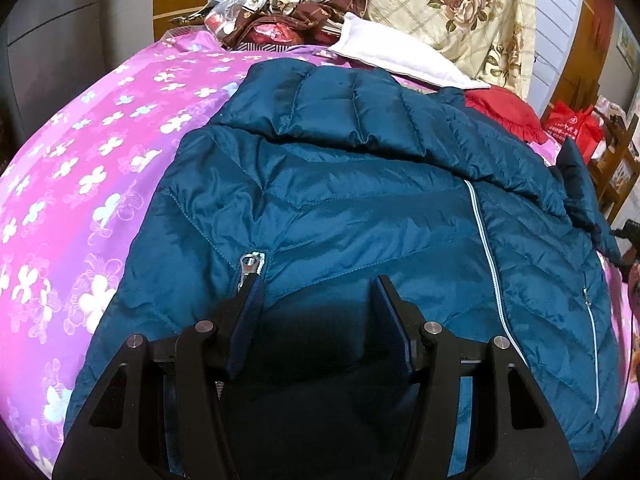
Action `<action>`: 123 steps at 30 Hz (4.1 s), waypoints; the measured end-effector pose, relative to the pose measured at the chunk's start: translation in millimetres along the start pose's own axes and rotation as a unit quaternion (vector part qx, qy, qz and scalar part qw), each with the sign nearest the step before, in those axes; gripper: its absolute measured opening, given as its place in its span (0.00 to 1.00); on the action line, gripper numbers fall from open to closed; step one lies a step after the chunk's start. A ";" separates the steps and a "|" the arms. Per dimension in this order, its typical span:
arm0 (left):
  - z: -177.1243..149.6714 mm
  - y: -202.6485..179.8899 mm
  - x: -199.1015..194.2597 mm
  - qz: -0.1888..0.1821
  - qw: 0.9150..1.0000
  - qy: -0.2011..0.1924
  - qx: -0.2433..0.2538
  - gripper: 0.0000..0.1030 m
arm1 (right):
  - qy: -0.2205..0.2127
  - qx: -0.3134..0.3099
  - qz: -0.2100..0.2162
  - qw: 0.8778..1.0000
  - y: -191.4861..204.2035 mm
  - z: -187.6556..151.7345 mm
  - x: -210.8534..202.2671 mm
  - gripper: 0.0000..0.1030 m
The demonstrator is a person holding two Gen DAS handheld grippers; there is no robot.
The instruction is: Fold large clothes
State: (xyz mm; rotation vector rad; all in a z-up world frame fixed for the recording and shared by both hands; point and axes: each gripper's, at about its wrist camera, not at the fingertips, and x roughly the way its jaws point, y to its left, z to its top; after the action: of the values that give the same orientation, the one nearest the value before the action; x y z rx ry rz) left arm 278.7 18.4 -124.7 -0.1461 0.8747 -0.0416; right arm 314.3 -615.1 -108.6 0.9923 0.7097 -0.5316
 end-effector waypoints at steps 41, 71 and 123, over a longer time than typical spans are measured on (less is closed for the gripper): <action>-4.6 14.9 -23.0 -0.014 1.000 -0.008 0.009 0.59 | -0.020 -0.069 -0.018 0.997 59.5 -63.1 -90.8 0.54; -1.6 -5.8 -8.2 -0.019 1.000 -0.006 0.024 0.59 | -0.083 -0.218 -0.060 0.971 140.5 -28.1 -92.3 0.04; 77.7 -23.1 44.9 -0.069 0.994 0.073 -0.045 0.68 | 0.050 -0.390 0.164 0.904 87.9 -292.9 -129.2 0.64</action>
State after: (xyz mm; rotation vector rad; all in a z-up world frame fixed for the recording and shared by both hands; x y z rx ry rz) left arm 367.6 -0.2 -106.5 -0.2901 1.0116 -0.1427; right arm 204.4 -304.5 -68.3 0.3619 0.7372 0.1193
